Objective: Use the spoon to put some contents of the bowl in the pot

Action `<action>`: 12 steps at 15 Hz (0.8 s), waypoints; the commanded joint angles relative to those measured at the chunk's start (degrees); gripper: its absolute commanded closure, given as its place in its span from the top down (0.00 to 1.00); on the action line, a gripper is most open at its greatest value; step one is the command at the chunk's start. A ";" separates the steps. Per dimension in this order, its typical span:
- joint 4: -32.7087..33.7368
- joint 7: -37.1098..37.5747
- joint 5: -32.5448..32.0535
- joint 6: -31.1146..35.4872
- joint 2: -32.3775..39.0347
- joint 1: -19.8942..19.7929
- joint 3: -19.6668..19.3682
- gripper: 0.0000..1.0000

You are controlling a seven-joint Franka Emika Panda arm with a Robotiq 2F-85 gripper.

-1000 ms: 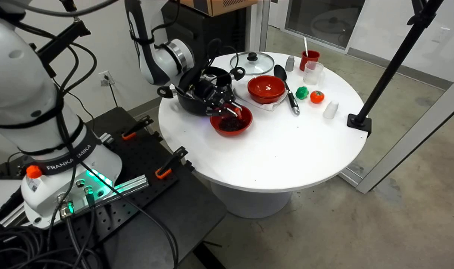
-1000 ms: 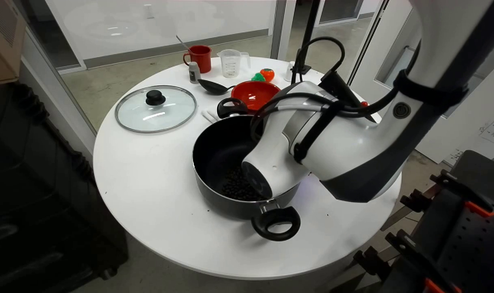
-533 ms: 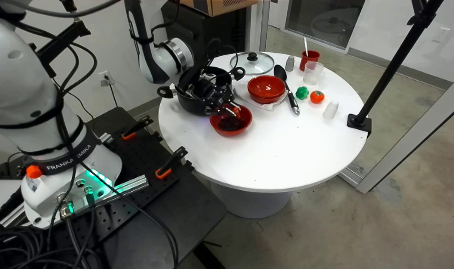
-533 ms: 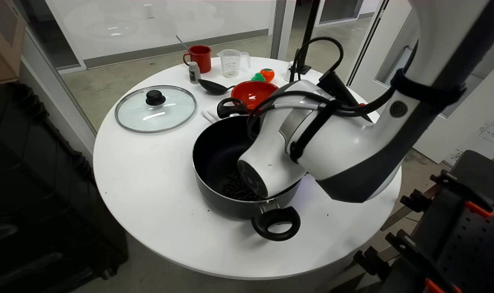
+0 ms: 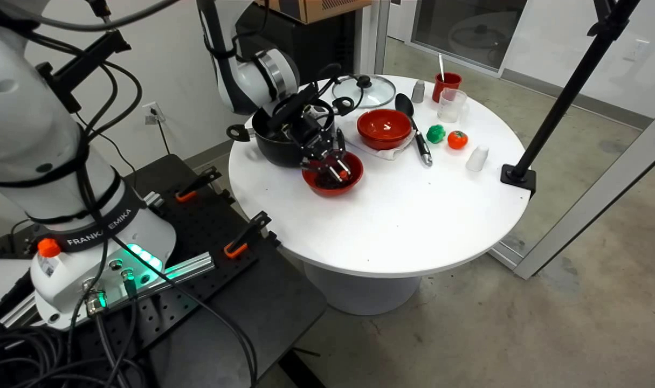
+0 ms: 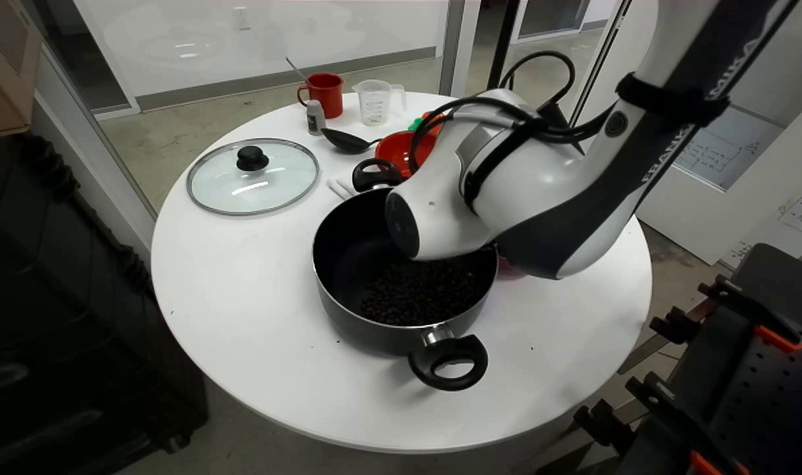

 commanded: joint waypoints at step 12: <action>0.03 -9.08 9.90 13.72 -2.74 -5.25 -1.99 0.05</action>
